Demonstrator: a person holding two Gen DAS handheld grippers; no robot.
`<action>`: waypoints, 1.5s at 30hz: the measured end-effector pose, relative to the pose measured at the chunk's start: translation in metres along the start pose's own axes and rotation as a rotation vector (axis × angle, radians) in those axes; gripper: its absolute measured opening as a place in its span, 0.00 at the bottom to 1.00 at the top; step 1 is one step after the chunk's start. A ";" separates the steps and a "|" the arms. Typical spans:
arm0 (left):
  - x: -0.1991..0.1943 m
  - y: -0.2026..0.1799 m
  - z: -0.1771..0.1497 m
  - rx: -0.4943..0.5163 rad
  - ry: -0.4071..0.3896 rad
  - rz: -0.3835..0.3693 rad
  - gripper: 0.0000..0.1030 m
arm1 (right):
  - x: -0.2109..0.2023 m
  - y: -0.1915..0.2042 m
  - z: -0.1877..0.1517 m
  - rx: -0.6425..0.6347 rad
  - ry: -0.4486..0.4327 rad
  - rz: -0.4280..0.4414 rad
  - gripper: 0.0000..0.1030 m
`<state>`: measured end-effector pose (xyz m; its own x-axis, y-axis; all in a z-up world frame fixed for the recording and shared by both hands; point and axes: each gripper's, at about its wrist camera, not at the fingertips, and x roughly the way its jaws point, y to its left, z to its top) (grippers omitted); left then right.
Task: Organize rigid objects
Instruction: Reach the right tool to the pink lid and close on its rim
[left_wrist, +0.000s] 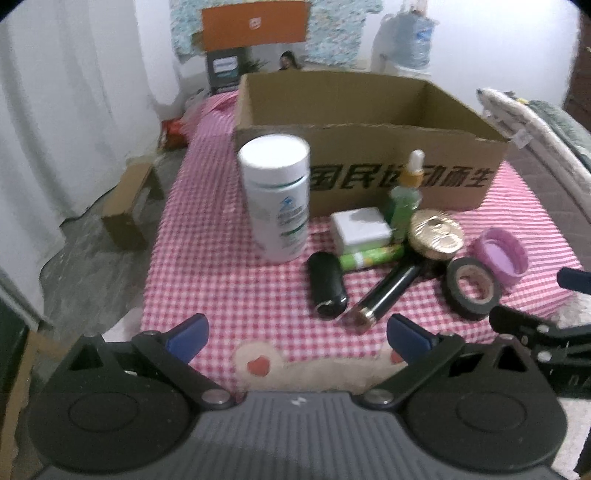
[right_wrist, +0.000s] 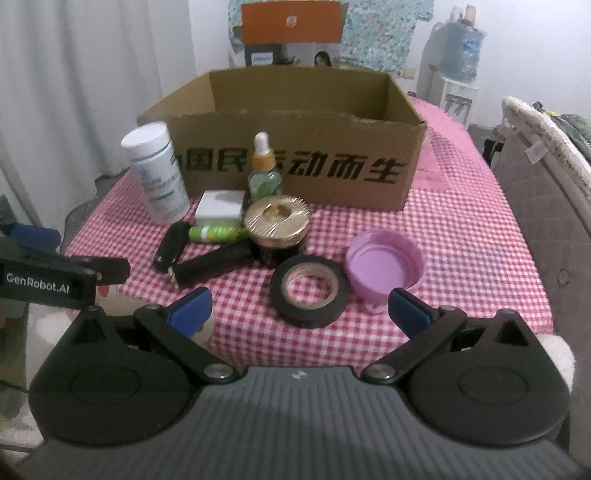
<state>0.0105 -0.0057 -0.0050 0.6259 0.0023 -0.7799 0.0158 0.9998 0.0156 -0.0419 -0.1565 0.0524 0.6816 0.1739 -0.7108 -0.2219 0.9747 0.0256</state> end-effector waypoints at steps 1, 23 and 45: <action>0.000 -0.002 0.001 0.014 -0.011 -0.020 1.00 | -0.002 -0.004 0.000 0.007 -0.012 0.001 0.99; 0.019 -0.123 0.031 0.430 -0.121 -0.358 0.95 | 0.024 -0.114 0.017 0.165 -0.037 0.051 0.80; 0.089 -0.205 0.043 0.599 0.020 -0.376 0.91 | 0.095 -0.152 0.026 0.136 0.134 0.132 0.17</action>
<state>0.0968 -0.2114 -0.0507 0.4797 -0.3349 -0.8110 0.6579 0.7489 0.0798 0.0747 -0.2844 -0.0009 0.5523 0.2898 -0.7816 -0.2011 0.9562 0.2125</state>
